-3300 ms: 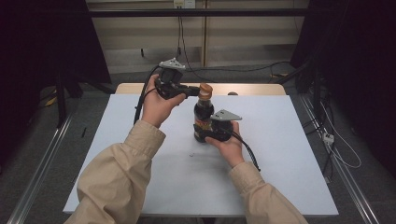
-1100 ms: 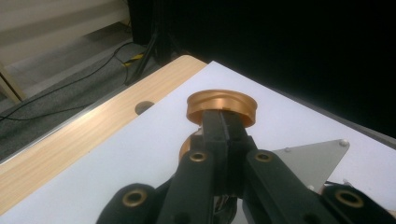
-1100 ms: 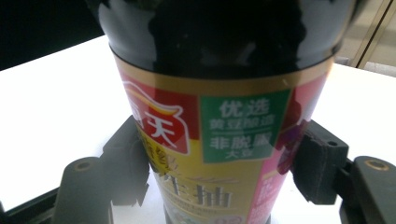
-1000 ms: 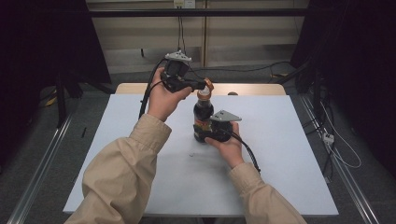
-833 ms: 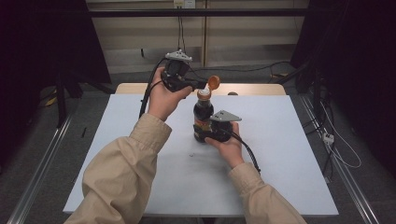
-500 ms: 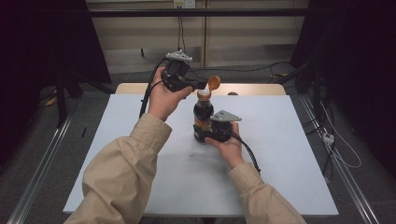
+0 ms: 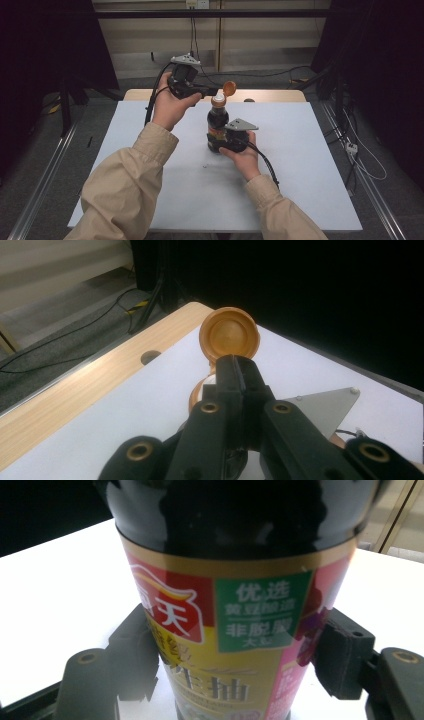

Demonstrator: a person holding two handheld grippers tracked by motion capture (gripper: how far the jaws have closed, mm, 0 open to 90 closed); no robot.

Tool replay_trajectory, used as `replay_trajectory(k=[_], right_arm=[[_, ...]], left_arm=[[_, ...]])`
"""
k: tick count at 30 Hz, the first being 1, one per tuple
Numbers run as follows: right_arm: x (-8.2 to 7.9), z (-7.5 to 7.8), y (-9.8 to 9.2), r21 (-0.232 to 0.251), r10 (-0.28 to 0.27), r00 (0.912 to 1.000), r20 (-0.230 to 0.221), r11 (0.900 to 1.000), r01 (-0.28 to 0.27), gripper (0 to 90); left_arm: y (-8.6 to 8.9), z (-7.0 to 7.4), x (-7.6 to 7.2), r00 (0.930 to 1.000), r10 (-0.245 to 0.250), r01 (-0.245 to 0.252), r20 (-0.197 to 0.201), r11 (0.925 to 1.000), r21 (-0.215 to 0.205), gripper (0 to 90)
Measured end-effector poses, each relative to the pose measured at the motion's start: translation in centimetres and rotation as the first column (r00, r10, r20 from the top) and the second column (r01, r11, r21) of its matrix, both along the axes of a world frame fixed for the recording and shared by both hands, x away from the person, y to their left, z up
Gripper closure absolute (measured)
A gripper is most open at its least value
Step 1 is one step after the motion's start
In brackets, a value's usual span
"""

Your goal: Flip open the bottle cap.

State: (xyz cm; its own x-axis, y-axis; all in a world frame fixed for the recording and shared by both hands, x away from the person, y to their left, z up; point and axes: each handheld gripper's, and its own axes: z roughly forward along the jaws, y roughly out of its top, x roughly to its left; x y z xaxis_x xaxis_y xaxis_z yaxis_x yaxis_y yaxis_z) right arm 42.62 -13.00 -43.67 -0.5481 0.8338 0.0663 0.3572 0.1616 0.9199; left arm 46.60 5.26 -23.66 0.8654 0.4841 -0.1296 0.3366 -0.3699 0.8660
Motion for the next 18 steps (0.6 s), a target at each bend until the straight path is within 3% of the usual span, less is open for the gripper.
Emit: replay_trajectory(k=[3, 11, 18], right_arm=[[0.0, 0.1, 0.0, -0.002, -0.002, 1.0000, -0.003, 1.000, 0.002, 29.5], [-0.1, 0.3, 0.0, -0.014, 0.001, 1.0000, -0.009, 1.000, -0.001, 27.5], [-0.3, 0.8, -0.6, -0.006, 0.005, 0.9994, -0.035, 1.000, -0.005, 22.2]], left_arm=[[0.4, -0.2, -0.1, 1.0000, 0.004, -0.004, -0.001, 1.0000, 0.002, 82.3], [1.6, -0.6, -0.1, 0.9998, 0.016, -0.016, -0.009, 0.9999, 0.003, 72.6], [2.1, -1.2, -0.2, 0.9999, 0.009, -0.009, -0.009, 0.9995, -0.032, 61.4]])
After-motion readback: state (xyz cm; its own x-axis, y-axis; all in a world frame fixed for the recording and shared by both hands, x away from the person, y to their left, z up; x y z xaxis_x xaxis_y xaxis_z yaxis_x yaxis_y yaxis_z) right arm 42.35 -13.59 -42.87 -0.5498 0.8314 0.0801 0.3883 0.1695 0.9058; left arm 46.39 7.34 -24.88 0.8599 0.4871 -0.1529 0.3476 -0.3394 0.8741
